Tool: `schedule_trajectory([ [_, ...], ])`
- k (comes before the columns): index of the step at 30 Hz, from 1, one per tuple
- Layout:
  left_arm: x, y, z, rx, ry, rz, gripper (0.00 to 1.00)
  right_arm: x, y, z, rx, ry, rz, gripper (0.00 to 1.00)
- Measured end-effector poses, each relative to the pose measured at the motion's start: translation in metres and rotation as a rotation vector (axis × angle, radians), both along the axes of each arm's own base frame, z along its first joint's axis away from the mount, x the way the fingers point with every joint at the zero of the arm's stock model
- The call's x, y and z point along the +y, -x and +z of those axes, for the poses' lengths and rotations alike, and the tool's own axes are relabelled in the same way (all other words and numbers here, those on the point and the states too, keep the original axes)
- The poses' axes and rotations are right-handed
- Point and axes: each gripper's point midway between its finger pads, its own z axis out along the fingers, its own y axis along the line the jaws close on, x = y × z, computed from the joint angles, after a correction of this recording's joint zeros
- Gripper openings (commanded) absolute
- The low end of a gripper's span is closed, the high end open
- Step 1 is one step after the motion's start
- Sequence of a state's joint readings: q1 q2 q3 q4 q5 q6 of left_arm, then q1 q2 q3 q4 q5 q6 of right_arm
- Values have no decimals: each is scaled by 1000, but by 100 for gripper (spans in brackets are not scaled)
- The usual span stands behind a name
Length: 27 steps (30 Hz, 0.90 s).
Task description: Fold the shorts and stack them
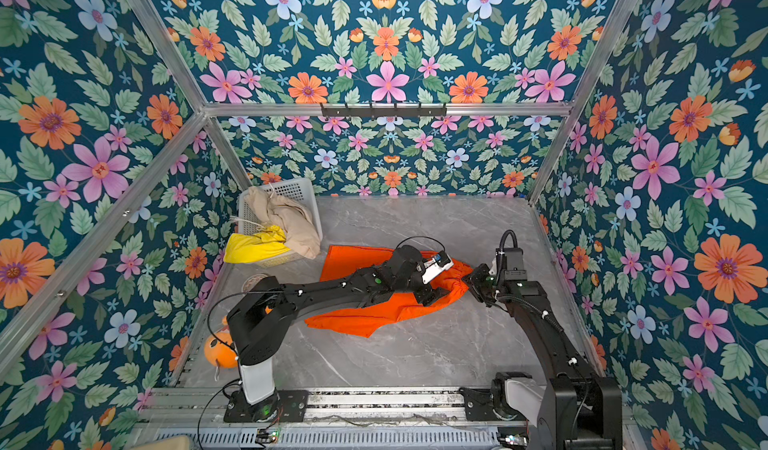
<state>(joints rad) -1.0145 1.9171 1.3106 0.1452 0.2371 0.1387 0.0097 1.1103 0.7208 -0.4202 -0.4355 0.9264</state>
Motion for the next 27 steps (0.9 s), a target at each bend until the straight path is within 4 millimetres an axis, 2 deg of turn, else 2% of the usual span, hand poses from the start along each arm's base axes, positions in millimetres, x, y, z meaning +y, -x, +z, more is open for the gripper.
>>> schedule_trajectory([
  [4, -17, -1, -2, -29, 38, -36, 80, 1, 2, 1, 6, -12, -5, 32],
  [10, -29, 24, -4, -4, 104, -153, 80, 1, 0, 3, 20, -11, -4, 33],
  [16, -33, 33, 11, -5, 166, -209, 80, 2, -1, 0, 41, -11, 0, 33],
  [18, -39, 30, 7, -3, 170, -207, 77, 2, -1, 0, 40, -17, 3, 33],
  [20, -45, 27, -5, 18, 154, -203, 76, 3, -1, 2, 36, -22, 7, 33],
  [22, -50, 25, -16, 27, 140, -198, 70, 5, -1, 4, 29, -27, 11, 33],
  [25, -53, 20, -27, 35, 114, -174, 48, 6, -2, 8, 22, -32, 16, 34],
  [27, -53, 15, -28, 27, 109, -156, 32, 6, -3, 9, 18, -33, 15, 41],
])
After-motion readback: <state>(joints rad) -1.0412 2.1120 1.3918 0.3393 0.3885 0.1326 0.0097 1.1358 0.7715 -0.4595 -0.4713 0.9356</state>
